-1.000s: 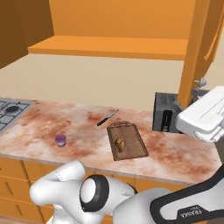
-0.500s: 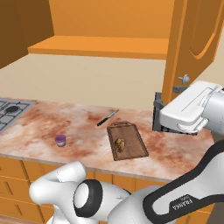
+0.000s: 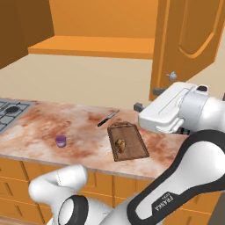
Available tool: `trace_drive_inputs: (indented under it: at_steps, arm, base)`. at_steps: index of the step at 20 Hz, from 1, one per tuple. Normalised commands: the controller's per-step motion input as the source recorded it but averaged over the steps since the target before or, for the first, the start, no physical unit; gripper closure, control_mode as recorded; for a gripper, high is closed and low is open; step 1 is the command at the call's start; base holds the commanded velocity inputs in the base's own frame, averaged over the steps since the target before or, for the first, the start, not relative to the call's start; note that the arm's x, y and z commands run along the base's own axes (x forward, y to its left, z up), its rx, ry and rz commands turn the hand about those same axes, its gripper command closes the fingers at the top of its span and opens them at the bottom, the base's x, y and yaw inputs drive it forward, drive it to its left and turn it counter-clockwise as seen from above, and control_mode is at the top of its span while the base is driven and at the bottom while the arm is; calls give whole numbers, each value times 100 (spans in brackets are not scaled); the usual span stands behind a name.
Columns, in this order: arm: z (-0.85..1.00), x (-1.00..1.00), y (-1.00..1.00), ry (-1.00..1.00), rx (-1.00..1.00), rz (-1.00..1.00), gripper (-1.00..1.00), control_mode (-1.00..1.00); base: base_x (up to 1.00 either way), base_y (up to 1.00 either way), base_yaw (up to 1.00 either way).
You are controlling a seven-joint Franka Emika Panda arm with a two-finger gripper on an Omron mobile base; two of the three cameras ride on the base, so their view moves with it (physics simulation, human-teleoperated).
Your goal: Pick the bread, place it on the cutting board, pick the jam, place it on the counter, and close the cabinet.
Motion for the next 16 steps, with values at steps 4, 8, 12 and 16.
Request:
trace_drive_inputs:
  at_steps: [4,8,12,16]
  arm:
    - [-16,18,33,0,0,0,-100,-100]
    - [0,36,8,0,3,-2,-100,-100]
    - [0,31,0,0,0,-3,-100,-100]
    - [0,28,0,0,0,-3,-100,-100]
  base:
    - [0,0,0]
    - [0,0,0]
    - [0,0,0]
    - [0,0,0]
